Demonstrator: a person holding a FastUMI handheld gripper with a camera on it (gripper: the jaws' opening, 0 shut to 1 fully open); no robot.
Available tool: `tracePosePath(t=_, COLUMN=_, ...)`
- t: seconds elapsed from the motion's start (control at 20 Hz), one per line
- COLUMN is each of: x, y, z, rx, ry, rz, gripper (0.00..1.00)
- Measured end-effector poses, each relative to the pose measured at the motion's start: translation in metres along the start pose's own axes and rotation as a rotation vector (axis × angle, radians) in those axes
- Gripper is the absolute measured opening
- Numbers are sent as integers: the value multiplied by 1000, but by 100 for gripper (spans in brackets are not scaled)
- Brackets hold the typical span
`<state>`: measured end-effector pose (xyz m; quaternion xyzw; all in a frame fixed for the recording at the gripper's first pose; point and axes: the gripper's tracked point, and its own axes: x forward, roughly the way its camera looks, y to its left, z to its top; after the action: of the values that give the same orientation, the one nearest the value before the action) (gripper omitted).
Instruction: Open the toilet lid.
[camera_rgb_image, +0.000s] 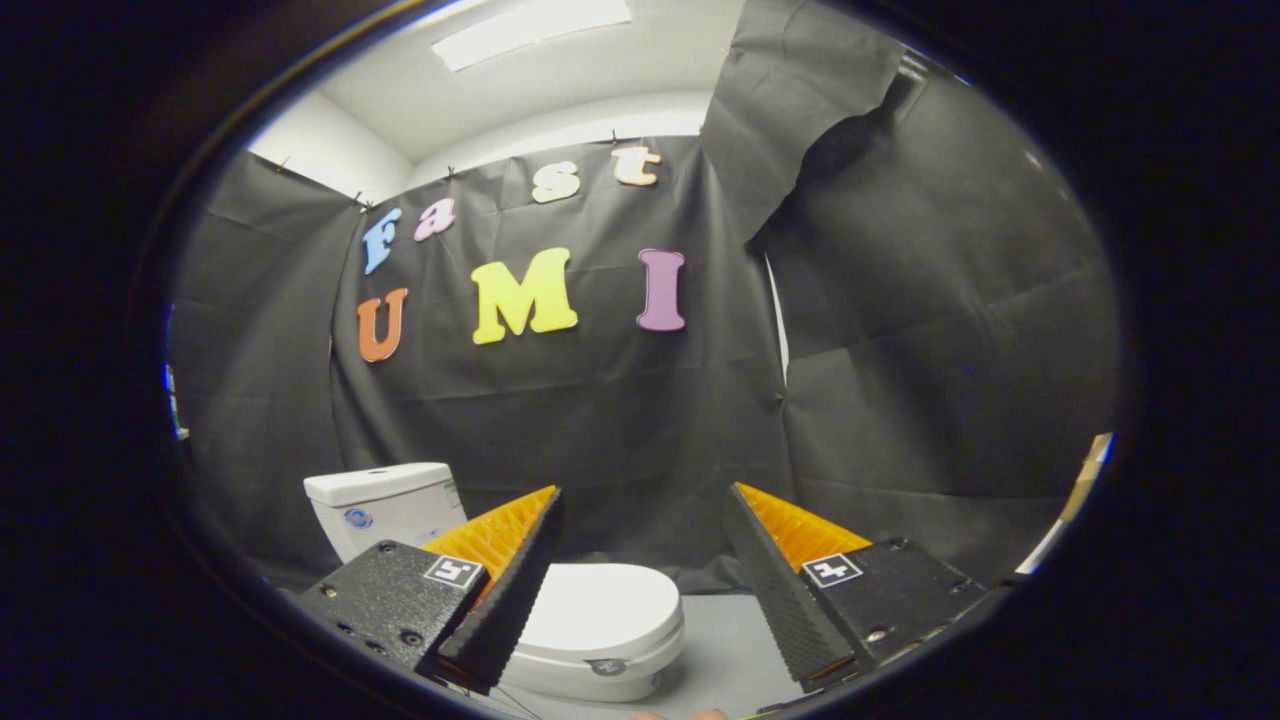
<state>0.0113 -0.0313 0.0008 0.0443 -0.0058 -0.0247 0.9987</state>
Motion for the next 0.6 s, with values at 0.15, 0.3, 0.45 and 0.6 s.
tracePosePath(t=0.15, x=0, y=0, z=-4, rx=-12, ry=6, rz=-2, gripper=100)
tracePosePath(t=0.3, x=1, y=2, z=-4, rx=-15, ry=7, rz=0, gripper=100)
tracePosePath(t=0.45, x=2, y=5, z=-5, rx=-15, ry=10, rz=4, gripper=100)
tracePosePath(t=0.6, x=2, y=7, z=-9, rx=-34, ry=15, rz=7, gripper=100)
